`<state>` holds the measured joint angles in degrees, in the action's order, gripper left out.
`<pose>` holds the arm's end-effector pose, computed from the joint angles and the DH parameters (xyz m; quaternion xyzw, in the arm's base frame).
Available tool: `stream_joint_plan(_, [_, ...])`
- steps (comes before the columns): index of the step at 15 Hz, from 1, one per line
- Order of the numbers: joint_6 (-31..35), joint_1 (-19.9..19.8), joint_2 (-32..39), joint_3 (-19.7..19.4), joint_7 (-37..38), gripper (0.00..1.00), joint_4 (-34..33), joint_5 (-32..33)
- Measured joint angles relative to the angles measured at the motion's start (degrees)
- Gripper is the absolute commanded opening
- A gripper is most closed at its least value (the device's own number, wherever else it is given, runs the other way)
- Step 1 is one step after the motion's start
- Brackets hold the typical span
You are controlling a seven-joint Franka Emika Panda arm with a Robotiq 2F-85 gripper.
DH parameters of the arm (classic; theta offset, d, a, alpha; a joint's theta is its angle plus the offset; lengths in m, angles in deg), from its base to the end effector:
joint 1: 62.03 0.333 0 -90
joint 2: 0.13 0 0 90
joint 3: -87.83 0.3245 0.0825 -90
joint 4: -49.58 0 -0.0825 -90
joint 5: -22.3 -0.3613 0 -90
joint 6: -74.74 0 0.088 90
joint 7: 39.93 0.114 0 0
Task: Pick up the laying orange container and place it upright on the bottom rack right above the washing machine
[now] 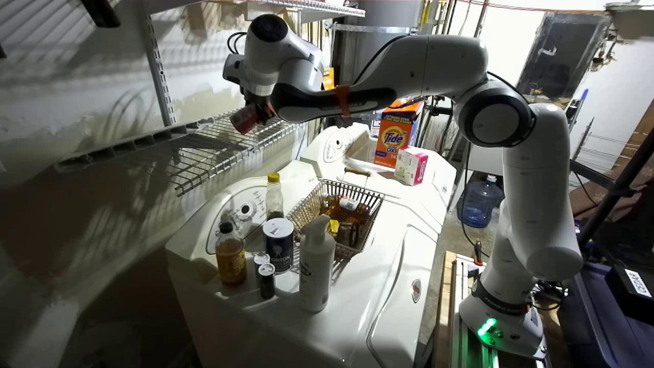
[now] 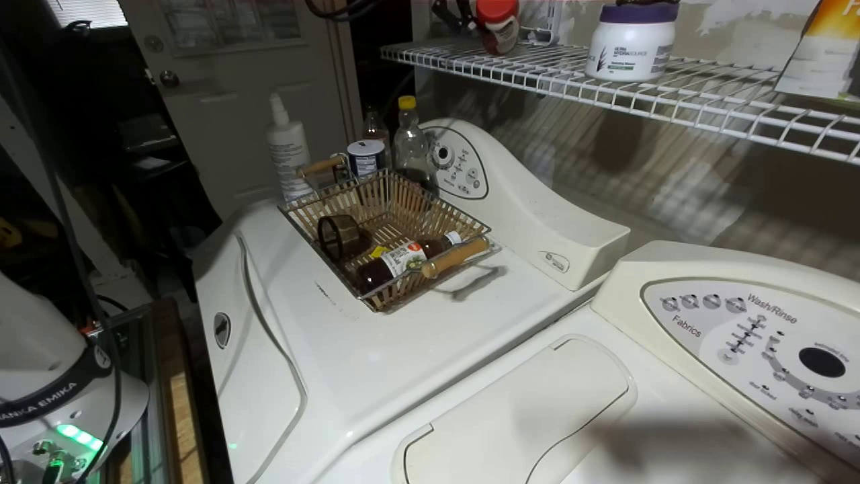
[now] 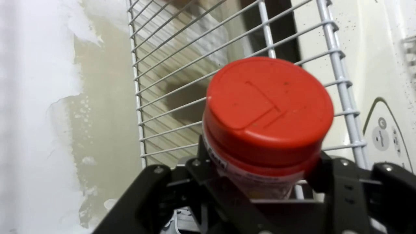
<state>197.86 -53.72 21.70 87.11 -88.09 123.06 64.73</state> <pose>0.6947 0.0622 0.6050 0.7430 0.5288 0.0909 0.4000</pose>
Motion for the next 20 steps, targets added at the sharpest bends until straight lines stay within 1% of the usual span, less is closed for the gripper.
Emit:
stream_joint_plan(6, [0.0,0.4,0.2,2.0,-11.7,0.40,0.0,5.6])
stream_joint_plan(13, [0.9,0.6,0.4,3.7,-28.6,0.40,0.0,7.5])
stream_joint_plan(17, [3.9,0.6,0.6,4.0,-38.2,0.40,0.5,8.2])
stream_joint_plan(20, [7.5,0.6,0.5,4.0,-45.3,0.40,1.5,8.8])
